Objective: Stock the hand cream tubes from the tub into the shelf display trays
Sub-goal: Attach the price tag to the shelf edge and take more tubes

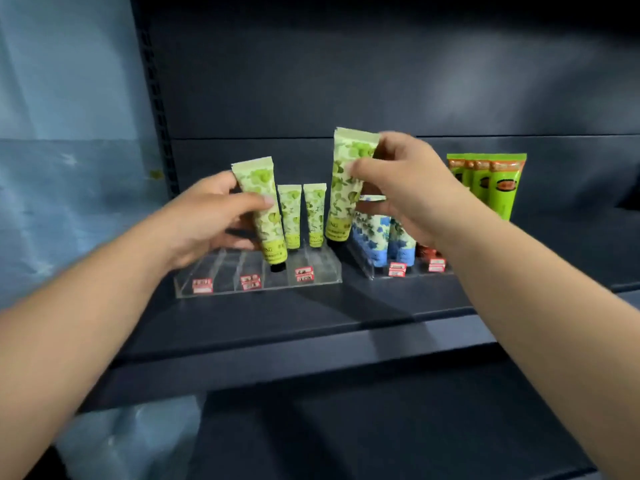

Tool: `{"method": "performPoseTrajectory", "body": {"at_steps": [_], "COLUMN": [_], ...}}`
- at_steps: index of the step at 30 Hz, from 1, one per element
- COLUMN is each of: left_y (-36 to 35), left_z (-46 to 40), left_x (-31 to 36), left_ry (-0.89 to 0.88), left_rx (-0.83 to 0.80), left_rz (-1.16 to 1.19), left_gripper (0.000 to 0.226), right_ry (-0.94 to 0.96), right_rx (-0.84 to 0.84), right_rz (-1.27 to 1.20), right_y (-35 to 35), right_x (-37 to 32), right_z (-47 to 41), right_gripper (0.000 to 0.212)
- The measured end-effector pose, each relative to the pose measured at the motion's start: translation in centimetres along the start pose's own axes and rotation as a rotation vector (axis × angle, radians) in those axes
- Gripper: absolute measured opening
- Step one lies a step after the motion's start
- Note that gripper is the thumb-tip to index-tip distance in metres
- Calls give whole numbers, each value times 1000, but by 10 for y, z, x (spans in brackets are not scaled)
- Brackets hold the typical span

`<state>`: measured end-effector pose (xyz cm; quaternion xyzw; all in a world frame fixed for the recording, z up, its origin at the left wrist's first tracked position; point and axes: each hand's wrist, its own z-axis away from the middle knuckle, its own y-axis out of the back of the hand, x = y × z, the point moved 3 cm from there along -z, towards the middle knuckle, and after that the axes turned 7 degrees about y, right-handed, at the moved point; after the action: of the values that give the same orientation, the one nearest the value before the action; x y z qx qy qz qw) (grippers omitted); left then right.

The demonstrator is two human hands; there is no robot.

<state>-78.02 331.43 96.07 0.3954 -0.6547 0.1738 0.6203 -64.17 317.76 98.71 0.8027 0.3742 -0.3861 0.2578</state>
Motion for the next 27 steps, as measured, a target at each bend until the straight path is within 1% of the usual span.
{"method": "performPoseTrajectory", "body": {"at_steps": [2,7,10,15,22,25,27], "left_y": [12,24,21,15,11,10,9], "left_z": [-27,-70,-86,-102,-102,-103,-104], "left_x": [-2,-5,-10,-16,-8,-8,-10], "left_ry": [4,-22,-18,-22,-72,-63,-48], "left_rx": [-61,-154,-181,-154,-131,-113,-100], "left_rz": [-17,-101,-103,-67,-143,-152,-158], "left_gripper": [12,20,23,17,18,18,18], "right_ry": [-2,-55,-56,-108,-152,-162,-189], "right_rx": [6,-3,-107,-299,-393,-440,-476], "right_rz": [88,382,698,1027,1195,1278,1290], "right_y": [-12,-31,-39,-51,-55,-58,-60], "right_x": [1,15,21,28,42,48,54], "right_z": [-26,-67,-81,-94,-105,-109,-112], "right_gripper": [20,24,18,21,24,25,27]}}
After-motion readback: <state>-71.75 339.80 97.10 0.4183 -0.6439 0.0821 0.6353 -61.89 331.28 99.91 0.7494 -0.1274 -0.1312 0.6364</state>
